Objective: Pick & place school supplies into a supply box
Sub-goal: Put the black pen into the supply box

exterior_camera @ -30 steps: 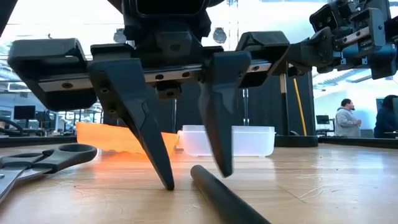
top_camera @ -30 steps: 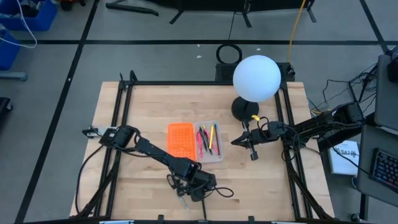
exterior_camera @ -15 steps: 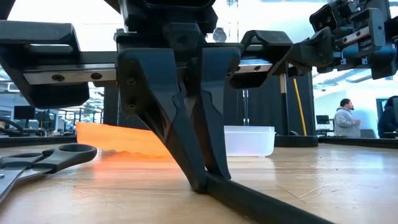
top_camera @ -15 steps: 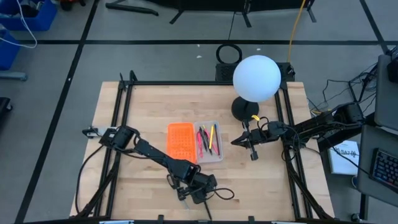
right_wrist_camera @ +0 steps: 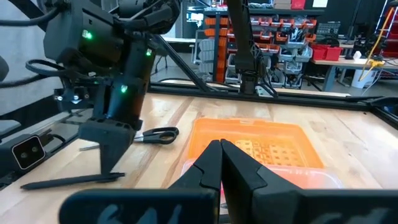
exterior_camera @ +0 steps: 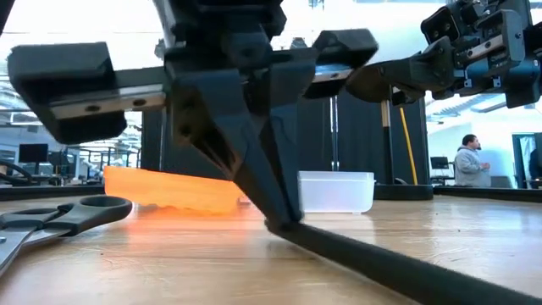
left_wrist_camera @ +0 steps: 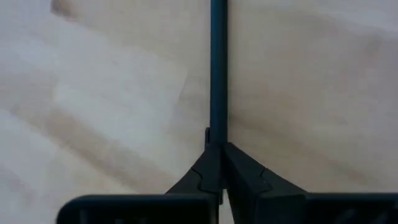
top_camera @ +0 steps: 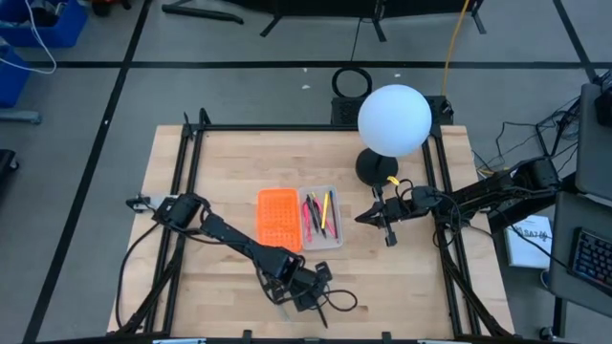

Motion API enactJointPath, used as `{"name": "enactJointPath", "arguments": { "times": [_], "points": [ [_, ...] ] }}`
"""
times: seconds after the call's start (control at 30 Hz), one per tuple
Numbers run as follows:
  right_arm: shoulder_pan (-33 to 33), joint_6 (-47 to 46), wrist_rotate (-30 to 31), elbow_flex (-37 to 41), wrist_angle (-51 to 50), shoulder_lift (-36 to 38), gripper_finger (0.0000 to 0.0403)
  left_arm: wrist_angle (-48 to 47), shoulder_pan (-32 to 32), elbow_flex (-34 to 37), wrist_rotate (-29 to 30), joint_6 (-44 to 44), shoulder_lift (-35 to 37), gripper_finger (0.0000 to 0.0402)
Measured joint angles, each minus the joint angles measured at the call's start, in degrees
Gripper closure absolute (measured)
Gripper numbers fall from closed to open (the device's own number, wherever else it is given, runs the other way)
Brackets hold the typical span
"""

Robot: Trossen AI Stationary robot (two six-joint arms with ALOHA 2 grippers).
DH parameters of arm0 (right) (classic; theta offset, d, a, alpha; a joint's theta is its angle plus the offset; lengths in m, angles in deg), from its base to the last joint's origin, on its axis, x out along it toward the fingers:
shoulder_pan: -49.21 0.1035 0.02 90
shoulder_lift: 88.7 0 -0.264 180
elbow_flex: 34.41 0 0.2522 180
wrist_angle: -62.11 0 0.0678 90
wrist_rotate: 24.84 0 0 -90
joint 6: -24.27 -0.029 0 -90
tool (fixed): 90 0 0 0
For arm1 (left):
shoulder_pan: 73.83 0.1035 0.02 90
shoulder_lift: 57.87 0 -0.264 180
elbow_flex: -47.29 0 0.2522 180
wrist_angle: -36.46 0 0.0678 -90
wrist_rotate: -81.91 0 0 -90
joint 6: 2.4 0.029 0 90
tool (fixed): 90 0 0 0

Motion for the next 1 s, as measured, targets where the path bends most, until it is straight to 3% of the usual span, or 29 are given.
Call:
{"name": "enactJointPath", "arguments": {
  "times": [0.2, 0.57, 0.73, 1.0],
  "points": [
    [0.00, 0.00, -0.02, 0.00, 0.01, 0.00, 0.0403, 0.04, 0.00, 0.07, 4.64, 1.39, 0.89, 0.0398],
    [0.00, -0.44, -0.07, 0.02, 0.02, 0.00, 0.0403, 1.79, -0.12, -0.11, 2.32, 1.24, 0.91, 0.0377],
    [0.00, -0.44, -0.09, 0.02, 0.02, 0.00, 0.0403, 6.84, 0.21, -0.20, -4.71, 2.88, 1.01, 0.0320],
    [0.00, -0.47, -0.11, 0.02, 0.03, 0.00, 0.0403, 6.53, 3.21, -0.36, -6.77, -2.07, -0.56, 0.0198]
  ]
}}
